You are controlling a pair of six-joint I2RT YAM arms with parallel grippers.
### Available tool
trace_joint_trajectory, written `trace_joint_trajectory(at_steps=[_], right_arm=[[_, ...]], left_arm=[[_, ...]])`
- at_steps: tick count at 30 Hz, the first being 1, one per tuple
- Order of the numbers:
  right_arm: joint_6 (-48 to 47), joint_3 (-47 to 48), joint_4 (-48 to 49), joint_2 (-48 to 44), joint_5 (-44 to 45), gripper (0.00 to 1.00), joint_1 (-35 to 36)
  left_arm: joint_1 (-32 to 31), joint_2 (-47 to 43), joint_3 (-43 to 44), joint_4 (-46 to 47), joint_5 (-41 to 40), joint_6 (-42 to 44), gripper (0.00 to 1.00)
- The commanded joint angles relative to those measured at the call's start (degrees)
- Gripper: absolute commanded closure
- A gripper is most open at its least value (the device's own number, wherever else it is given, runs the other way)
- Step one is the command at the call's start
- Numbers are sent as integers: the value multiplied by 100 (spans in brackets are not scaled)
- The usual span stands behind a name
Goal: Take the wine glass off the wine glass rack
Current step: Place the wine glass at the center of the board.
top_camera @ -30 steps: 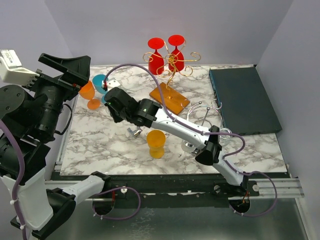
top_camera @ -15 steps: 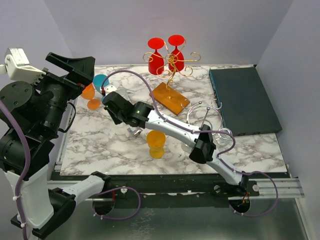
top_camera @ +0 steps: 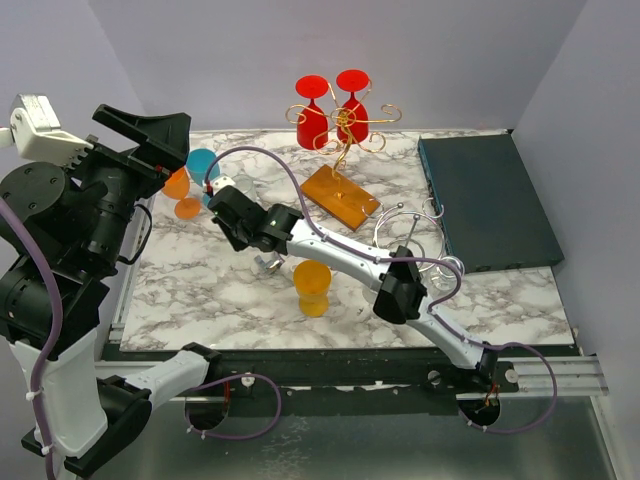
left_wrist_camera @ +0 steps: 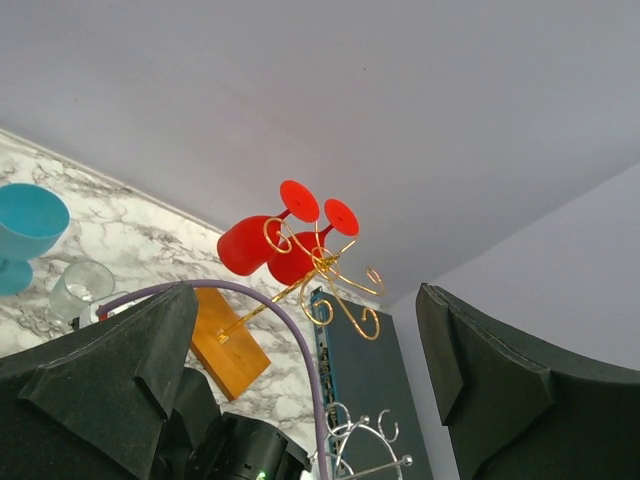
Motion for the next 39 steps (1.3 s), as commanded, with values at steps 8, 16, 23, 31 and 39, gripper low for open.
trace_joint_trajectory(at_steps=[8,16,23,31,39], right_arm=[[-65,-107,154,245,-201,100,-156],[-30,-267,33,237,-236,100,-160],[23,-344,-93,178,-289,99,-162],[86,-486,-197,37,-271,99,-162],[148,-528,-279,-136,-187,99,-127]], left_arm=[[14,44,-168,218,-25,153,1],[14,49,-247,271,-15,153,1],[14,44,-266,287,11,135,1],[14,53,-300,306,38,108,1],[14,70,-309,324,55,100,1]])
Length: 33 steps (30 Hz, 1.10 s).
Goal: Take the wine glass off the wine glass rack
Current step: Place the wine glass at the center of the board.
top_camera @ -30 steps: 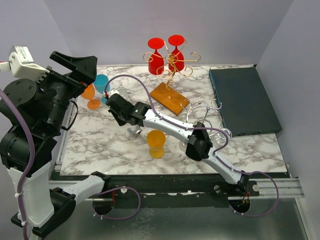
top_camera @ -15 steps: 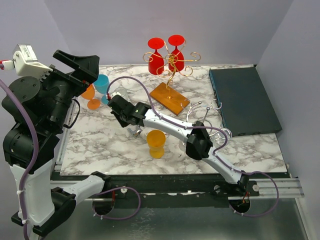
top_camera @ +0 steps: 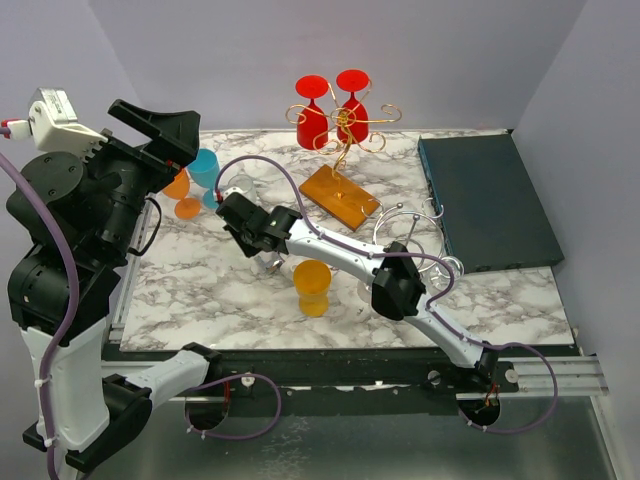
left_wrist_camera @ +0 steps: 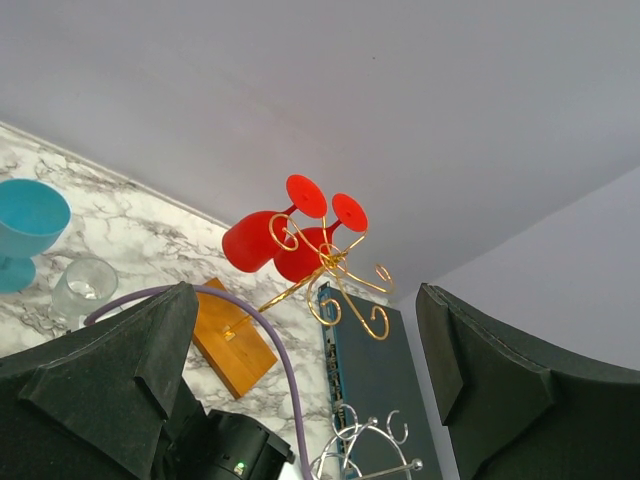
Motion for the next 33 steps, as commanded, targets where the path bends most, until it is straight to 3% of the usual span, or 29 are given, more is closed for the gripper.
trace_joint_trajectory(at_steps=[1,15,26,33], right_arm=[[74,-37,-114,-341,76,99,54],[103,-7,-221,-428,151,98,111],[83,15,-182,-399,177,65,112],[39,40,-71,-394,199,49,113]], left_arm=[[14,19,-14,107,53,59,1],[14,23,-45,116,97,15,1],[14,-3,-71,116,106,-3,1],[14,22,-61,122,119,6,1]])
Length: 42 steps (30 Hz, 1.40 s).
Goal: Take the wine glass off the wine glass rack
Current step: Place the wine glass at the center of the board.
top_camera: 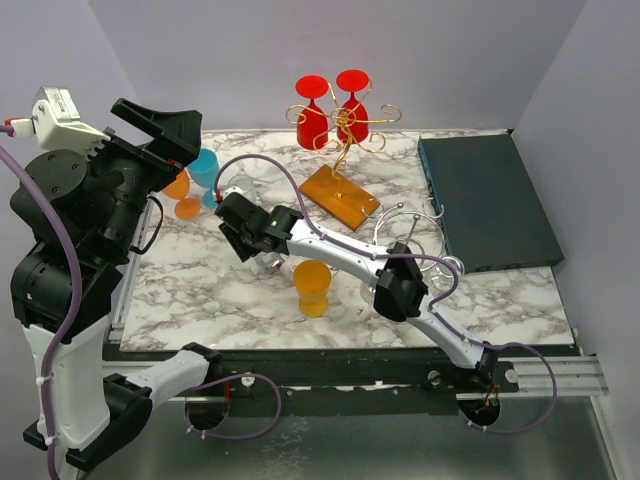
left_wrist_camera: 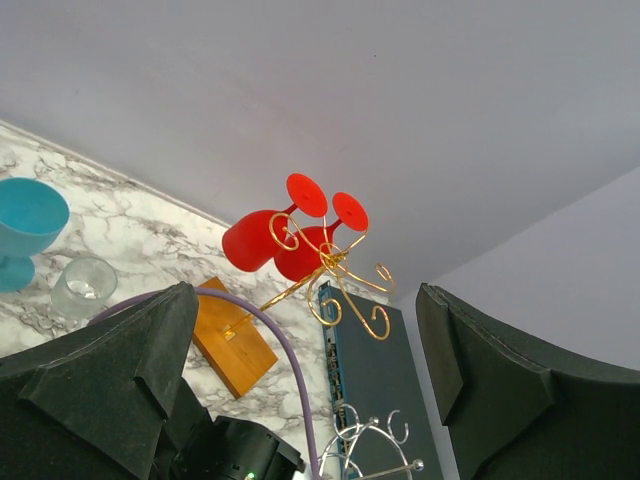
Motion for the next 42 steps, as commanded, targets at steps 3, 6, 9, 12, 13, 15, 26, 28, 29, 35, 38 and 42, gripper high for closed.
trace_joint_trajectory(at_steps=[3,6,9,12,13,15,26,28,29,35,38,42], right_arm=[[-62,124,151,-186,190,46,42],[-87,151,220,-129,234,43,46],[-116,180,268,-69,306,40,46],[-137,178,342,-34,360,36,42],[-143,178,366,-37,360,35,46],[-160,163,436,-46,360,34,42],[-221,78,747,-41,343,31,44],[-228,77,783,-39,349,31,45],[-233,70,802,-43,351,30,42],[-243,68,834,-30,343,29,44],[-242,57,830,-19,343,29,43],[-217,69,829,-30,318,29,44]], left_arm=[[16,-2,-19,88,121,8,1],[14,-15,-19,88,112,14,1],[16,-19,-10,78,121,26,1],[14,-25,-18,80,130,26,1],[14,-24,-23,79,130,26,1],[14,-29,-36,79,147,10,1],[14,-53,-63,79,174,-10,1],[14,-58,-62,79,174,-17,1],[18,-59,-57,79,180,-18,1],[16,-58,-63,79,185,-27,1],[18,-58,-63,79,191,-27,1],[15,-63,-72,79,196,-27,1]])
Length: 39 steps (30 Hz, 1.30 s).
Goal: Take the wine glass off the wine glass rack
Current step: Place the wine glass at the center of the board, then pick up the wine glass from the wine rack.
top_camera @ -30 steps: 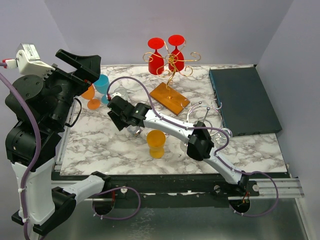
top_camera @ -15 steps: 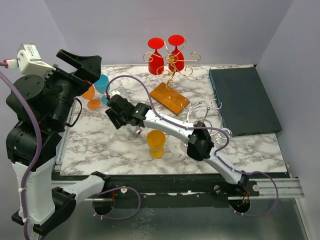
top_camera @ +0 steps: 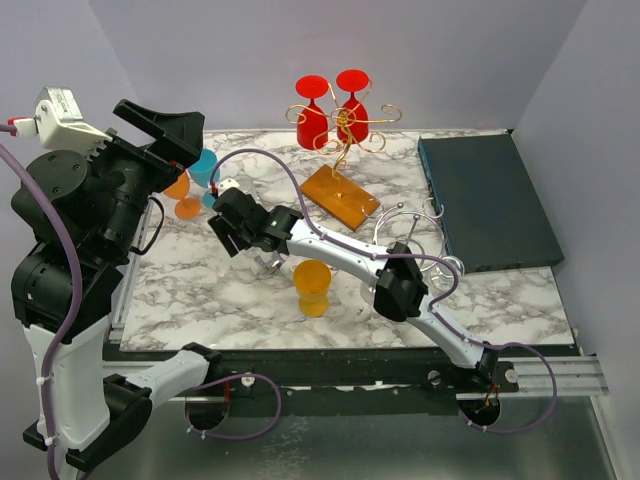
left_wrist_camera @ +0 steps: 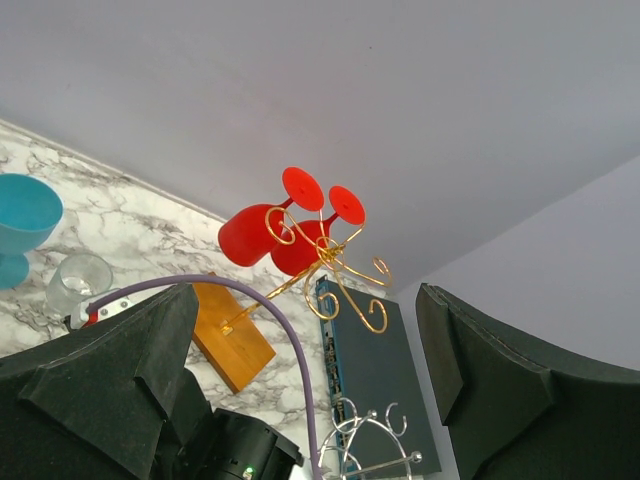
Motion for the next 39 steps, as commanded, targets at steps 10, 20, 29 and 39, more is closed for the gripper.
trace_joint_trajectory(at_steps=[10,20,29,39], right_arm=[[-21,108,294,-390,119,21,47],[73,-110,370,-987,120,20,91],[360,-430,346,-1692,-19,18,118],[424,-389,166,-2648,-26,10,75]], left_arm=[[15,2,-9,93,180,-71,1],[14,51,4,138,273,-160,1],[14,232,156,138,461,-304,1],[14,566,716,154,681,-491,1]])
